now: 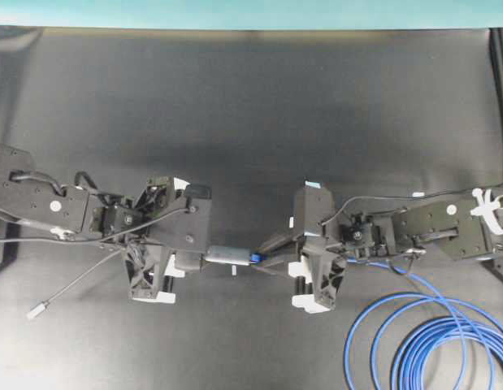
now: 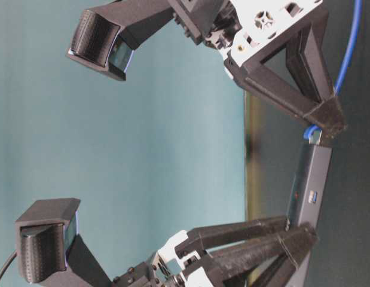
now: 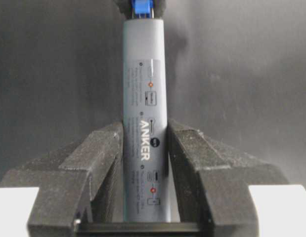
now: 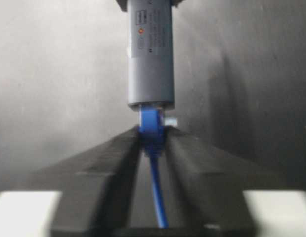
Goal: Insert the LAN cable into the hub.
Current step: 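Open the right gripper and lift it away from the cable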
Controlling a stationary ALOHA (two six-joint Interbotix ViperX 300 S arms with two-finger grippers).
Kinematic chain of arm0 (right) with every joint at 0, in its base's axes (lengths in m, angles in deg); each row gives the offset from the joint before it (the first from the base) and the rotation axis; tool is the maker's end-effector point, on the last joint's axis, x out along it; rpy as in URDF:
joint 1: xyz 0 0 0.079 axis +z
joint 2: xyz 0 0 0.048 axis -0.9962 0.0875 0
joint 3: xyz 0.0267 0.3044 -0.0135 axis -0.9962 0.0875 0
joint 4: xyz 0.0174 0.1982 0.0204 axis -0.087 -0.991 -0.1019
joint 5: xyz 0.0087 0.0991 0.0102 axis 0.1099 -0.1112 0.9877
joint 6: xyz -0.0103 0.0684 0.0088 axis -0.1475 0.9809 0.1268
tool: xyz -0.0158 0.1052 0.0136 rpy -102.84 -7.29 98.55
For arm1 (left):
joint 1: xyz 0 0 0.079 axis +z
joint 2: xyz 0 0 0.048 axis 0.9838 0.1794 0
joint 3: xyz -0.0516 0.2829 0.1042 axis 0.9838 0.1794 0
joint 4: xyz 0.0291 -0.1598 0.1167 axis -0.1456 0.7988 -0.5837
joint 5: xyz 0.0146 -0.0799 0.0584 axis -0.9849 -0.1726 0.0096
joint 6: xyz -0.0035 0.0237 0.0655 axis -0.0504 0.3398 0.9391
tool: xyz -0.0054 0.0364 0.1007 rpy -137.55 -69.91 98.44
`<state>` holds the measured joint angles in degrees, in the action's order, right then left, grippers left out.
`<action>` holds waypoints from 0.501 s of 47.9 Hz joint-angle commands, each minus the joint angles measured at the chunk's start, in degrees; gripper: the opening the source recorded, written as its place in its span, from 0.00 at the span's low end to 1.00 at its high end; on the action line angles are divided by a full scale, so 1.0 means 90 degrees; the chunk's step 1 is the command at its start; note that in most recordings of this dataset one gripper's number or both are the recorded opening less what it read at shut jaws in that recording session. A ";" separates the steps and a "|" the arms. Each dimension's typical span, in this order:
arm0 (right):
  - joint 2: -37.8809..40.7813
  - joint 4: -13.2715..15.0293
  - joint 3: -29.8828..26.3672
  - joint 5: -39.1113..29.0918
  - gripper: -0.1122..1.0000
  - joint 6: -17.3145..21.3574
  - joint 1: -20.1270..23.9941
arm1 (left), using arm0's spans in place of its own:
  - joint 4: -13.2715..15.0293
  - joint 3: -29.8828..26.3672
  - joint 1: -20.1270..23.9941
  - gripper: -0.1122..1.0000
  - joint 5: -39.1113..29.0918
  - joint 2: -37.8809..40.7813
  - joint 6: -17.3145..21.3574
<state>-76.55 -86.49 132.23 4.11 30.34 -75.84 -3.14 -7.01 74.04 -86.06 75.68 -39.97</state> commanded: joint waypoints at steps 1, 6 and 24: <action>-0.0117 -0.0010 0.0039 0.0010 0.46 0.0078 0.0068 | -0.0020 -0.0068 -0.0029 0.36 0.0010 -0.0068 -0.0010; -0.0205 -0.0010 0.0166 -0.0059 0.74 0.0107 0.0205 | -0.0020 -0.0039 -0.0029 0.36 0.0000 -0.0068 -0.0010; -0.1016 -0.0078 0.1309 -0.0127 0.85 0.0850 0.0391 | -0.0020 0.0000 0.0039 0.36 0.0010 -0.0049 -0.0127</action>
<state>-83.49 -87.02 143.04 2.53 37.02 -72.77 -3.14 -6.84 74.04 -86.32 75.68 -41.11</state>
